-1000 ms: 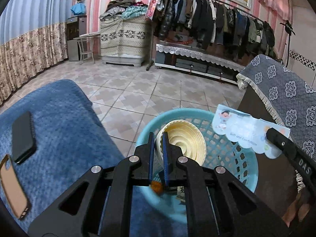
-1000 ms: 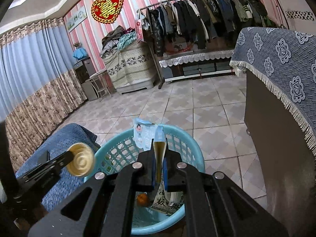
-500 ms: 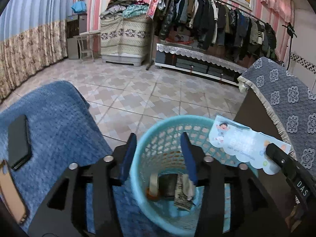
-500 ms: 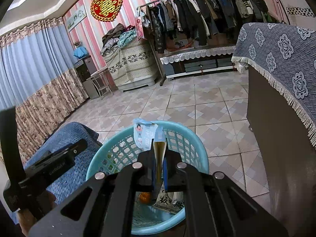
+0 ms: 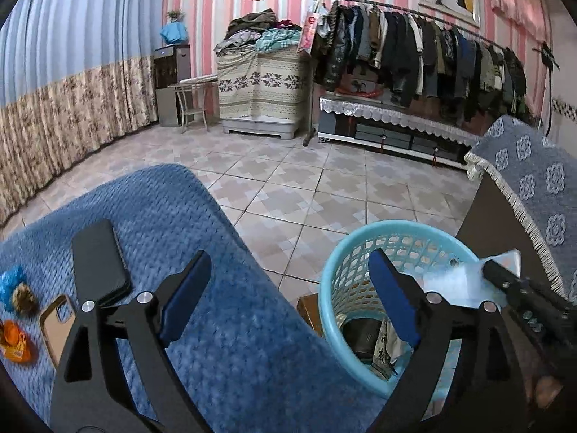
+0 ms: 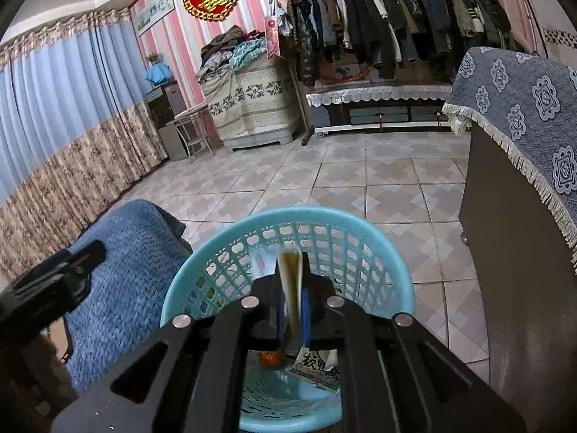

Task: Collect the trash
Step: 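Open the left tool to drop the lid while the right tool releases the card, then move both tools back over the rug toward the orange and snack bag, then close the left tool on the peeled orange, then grasp the orange printed snack bag with the right tool while the left tool holds the orange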

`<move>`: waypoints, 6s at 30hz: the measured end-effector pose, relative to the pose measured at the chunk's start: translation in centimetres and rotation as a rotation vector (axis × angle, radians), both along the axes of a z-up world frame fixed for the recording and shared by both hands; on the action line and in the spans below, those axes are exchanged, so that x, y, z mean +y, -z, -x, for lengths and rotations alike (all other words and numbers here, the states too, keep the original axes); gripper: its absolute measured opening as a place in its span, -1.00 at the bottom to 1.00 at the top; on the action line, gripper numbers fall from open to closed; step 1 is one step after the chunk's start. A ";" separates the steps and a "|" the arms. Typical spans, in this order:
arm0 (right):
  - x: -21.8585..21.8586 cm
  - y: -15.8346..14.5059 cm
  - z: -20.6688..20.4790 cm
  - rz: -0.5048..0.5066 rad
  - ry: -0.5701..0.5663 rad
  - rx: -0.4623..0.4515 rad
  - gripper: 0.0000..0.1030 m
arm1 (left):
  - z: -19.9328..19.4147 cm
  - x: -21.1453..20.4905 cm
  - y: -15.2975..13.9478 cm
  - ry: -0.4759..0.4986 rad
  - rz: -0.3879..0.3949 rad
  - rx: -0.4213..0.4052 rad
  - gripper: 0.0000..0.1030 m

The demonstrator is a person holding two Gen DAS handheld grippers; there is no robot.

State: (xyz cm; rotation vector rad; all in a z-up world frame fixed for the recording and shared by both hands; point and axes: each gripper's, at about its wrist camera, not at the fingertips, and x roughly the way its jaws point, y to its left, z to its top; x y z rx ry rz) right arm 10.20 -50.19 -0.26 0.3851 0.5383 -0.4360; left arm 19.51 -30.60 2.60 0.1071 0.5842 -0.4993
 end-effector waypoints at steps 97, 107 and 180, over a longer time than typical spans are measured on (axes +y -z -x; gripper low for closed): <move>33.9 -2.1 -12.7 0.235 -0.654 -0.011 0.91 | -3.7 42.0 6.7 -0.764 -0.020 0.155 0.52; 36.0 -0.4 -13.6 0.254 -0.719 0.060 0.91 | -6.1 42.9 8.4 -0.709 0.048 0.235 -0.23; 41.6 3.1 -15.0 0.104 -0.879 0.101 -0.75 | -0.1 44.1 7.8 -0.808 0.000 0.115 -0.29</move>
